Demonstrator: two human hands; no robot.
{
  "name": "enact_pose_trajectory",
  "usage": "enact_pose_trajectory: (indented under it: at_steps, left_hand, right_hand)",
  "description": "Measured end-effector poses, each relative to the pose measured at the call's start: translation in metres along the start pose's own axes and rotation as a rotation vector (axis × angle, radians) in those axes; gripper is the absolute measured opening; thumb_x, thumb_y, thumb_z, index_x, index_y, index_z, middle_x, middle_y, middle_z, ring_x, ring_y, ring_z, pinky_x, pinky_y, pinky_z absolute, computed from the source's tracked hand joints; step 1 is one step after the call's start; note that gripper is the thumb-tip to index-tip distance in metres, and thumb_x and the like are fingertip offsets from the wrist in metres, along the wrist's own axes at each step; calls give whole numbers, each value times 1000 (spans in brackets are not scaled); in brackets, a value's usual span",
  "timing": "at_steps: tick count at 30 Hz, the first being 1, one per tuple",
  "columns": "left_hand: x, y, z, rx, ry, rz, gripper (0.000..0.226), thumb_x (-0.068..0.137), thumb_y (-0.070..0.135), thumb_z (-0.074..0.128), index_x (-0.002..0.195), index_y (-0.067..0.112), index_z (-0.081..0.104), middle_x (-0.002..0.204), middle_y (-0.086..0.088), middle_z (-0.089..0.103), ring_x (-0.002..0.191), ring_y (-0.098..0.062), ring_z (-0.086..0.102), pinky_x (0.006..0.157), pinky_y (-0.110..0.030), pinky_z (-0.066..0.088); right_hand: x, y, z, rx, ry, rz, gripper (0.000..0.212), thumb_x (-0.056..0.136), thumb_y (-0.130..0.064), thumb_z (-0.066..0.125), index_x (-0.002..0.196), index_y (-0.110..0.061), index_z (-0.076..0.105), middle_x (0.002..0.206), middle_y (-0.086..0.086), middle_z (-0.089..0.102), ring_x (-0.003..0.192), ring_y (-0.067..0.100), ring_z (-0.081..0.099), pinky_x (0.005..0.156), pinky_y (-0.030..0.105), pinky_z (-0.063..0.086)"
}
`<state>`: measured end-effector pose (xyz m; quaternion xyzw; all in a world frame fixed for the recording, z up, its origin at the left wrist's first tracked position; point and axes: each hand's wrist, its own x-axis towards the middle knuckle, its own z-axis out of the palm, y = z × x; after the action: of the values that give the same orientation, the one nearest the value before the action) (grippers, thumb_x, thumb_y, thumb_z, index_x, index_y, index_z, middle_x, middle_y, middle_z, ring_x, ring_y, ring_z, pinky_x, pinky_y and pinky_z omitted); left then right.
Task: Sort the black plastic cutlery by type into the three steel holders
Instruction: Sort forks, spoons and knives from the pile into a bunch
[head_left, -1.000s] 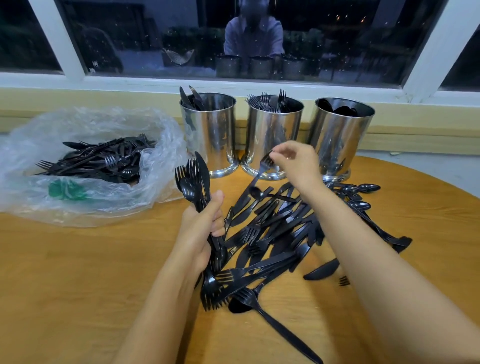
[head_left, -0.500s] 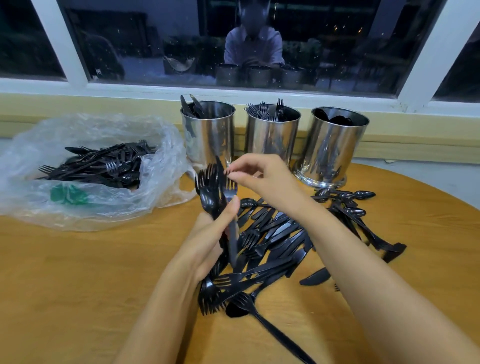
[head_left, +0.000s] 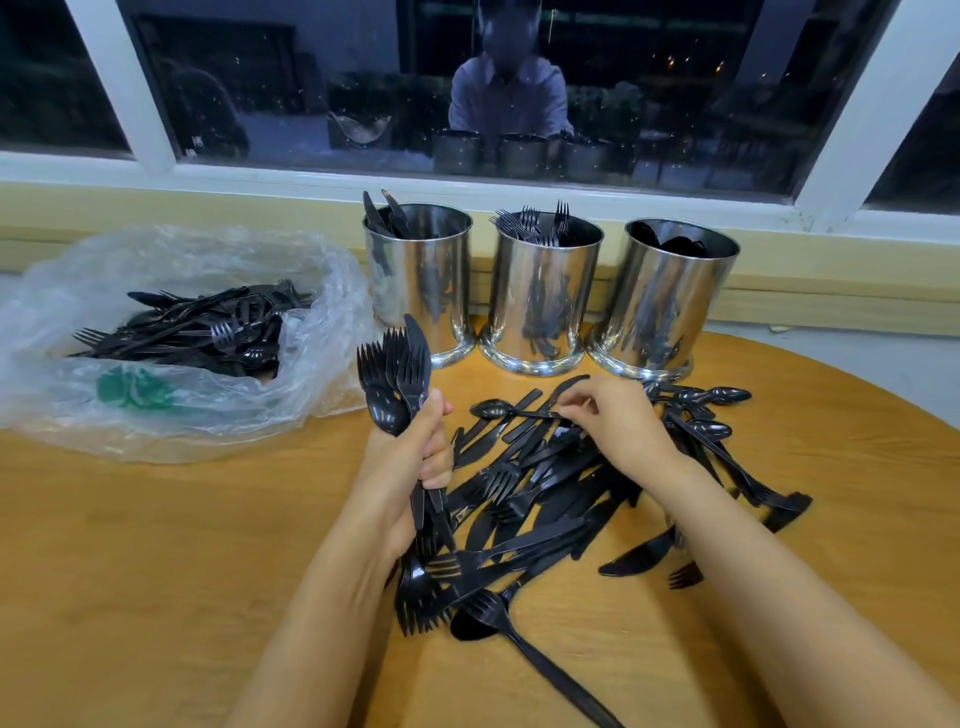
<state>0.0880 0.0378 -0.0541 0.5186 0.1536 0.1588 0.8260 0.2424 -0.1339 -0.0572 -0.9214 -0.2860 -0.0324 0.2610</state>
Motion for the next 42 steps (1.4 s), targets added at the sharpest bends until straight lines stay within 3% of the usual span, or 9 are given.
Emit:
enact_pose_trajectory:
  at_steps: [4,9,13,17,25,29,33,38,42]
  left_hand:
    - [0,-2,1,-1,-4,-20,23,91,30,61,90,10,51,52,8,28,41,-4,25,37,-15,24]
    - [0,-3,-1,29,-32,-22,36,89,29,66,67,20,39,56,5,25,47,-7,23,43,-16,27]
    - [1,-4,1,8,-35,-23,25,88,25,68,76,21,46,60,4,27,49,-8,27,45,-16,32]
    - [-1,-5,10,-11,-16,-30,25,85,30,70,79,21,47,59,7,30,51,-7,30,50,-18,34]
    - [-13,-16,44,-24,33,-20,39,72,49,74,81,20,50,56,6,38,56,-10,38,77,-28,37]
    - [-19,-30,52,-96,83,-13,18,93,28,62,85,16,53,61,5,42,58,-9,41,66,-26,41]
    - [-15,-25,45,-290,119,1,8,104,12,44,103,10,51,63,5,36,51,-6,35,49,-18,36]
    - [-18,-22,48,-365,119,60,11,104,11,43,102,12,54,60,7,36,51,-5,34,48,-17,35]
    - [-22,-21,53,-354,108,114,10,103,13,46,101,13,56,59,8,36,52,-5,34,49,-17,36]
  right_hand:
    - [-2,5,9,-192,-42,-19,25,95,-23,60,118,-20,68,112,3,64,108,21,54,87,38,50]
    - [-2,-1,9,-392,-17,-108,25,99,-19,50,118,-18,66,109,1,63,107,20,50,79,35,49]
    - [-14,-14,-2,128,219,14,13,94,-15,59,101,-17,70,81,-11,60,74,0,54,66,14,44]
    - [-50,-45,-11,550,135,55,10,93,-19,63,94,-29,64,79,-11,64,61,-2,58,62,11,46]
    - [-109,-60,4,231,224,-211,16,91,-19,66,106,-21,69,77,-13,52,65,3,52,61,17,46]
    - [-120,-52,3,192,97,-291,27,90,-28,66,116,-21,68,84,-18,49,70,-9,49,66,9,42]
    - [-117,-46,-3,419,22,-50,23,88,-38,65,99,-21,73,81,-13,66,75,-1,61,67,10,46]
    - [-118,-52,-5,875,-223,222,10,93,-17,62,95,-13,71,80,7,73,61,6,65,58,18,53]
    - [-118,-56,-8,1119,-226,327,6,88,-11,69,92,-10,73,79,9,75,66,11,68,65,19,56]
